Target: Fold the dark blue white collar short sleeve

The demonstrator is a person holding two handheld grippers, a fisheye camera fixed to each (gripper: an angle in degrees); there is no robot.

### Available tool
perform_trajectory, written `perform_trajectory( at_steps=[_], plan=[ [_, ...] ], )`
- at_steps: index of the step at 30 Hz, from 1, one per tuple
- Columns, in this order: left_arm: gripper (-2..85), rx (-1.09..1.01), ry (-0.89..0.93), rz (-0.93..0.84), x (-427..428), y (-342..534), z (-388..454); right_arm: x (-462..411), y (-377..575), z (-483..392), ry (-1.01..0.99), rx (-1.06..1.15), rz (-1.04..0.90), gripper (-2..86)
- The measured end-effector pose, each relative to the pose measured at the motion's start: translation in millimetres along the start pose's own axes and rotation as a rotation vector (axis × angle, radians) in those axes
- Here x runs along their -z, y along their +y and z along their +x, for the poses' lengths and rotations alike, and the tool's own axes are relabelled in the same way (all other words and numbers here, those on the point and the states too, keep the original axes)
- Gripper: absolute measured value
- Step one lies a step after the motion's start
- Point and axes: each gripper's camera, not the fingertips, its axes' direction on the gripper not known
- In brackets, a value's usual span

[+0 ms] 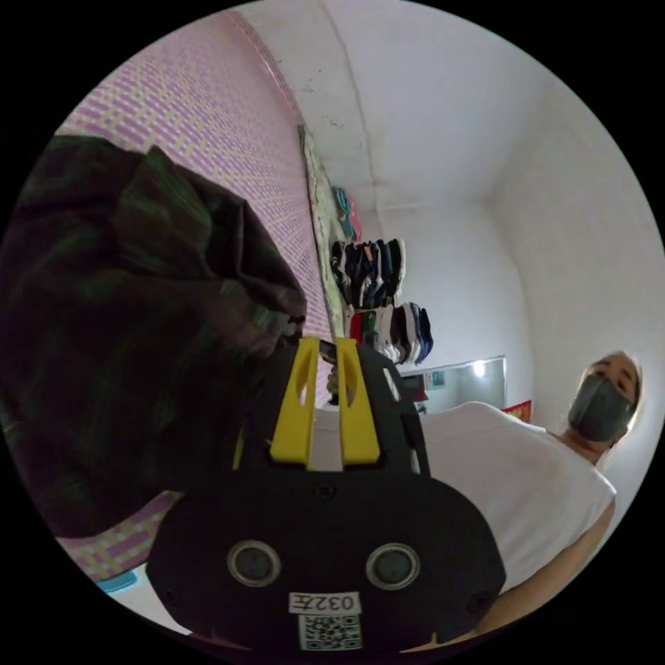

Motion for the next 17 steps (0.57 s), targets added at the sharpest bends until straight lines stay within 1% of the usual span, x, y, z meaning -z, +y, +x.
perform_trajectory(
  at_steps=[1, 2, 3, 4, 8, 10, 11, 13, 14, 16, 17],
  plan=[
    [1.7, -0.023, -0.051, 0.032, 10, 2, 8, 6, 11, 16, 0.0, -0.047, -0.001, 4.7],
    [1.9, -0.031, -0.094, 0.047, 14, 4, 12, 10, 17, 23, -0.003, -0.07, 0.002, 4.9],
    [2.6, -0.053, -0.192, 0.057, 20, 5, 21, 18, 29, 35, -0.011, -0.108, 0.018, 5.2],
    [3.8, -0.075, -0.276, 0.039, 22, 3, 29, 27, 42, 46, -0.019, -0.139, 0.039, 5.5],
    [10.0, -0.172, -0.445, -0.056, -1, -13, 56, 46, 72, 67, -0.073, -0.174, 0.057, 7.1],
    [11.9, -0.345, -0.566, -0.128, -32, -23, 88, 57, 96, 77, -0.103, -0.205, 0.071, 8.4],
    [12.1, -0.404, -0.597, -0.137, -40, -23, 98, 59, 102, 79, -0.116, -0.219, 0.079, 9.1],
    [12.8, -0.643, -0.724, -0.194, -76, -20, 133, 65, 127, 90, -0.199, -0.269, 0.098, 11.3],
    [13.1, -0.692, -0.76, -0.22, -86, -18, 139, 65, 133, 92, -0.225, -0.275, 0.101, 11.7],
    [13.6, -0.814, -0.88, -0.354, -121, -11, 144, 64, 152, 92, -0.301, -0.291, 0.104, 12.6],
    [13.4, -0.831, -0.899, -0.391, -128, -9, 143, 63, 156, 91, -0.312, -0.293, 0.101, 12.7]
  ],
)
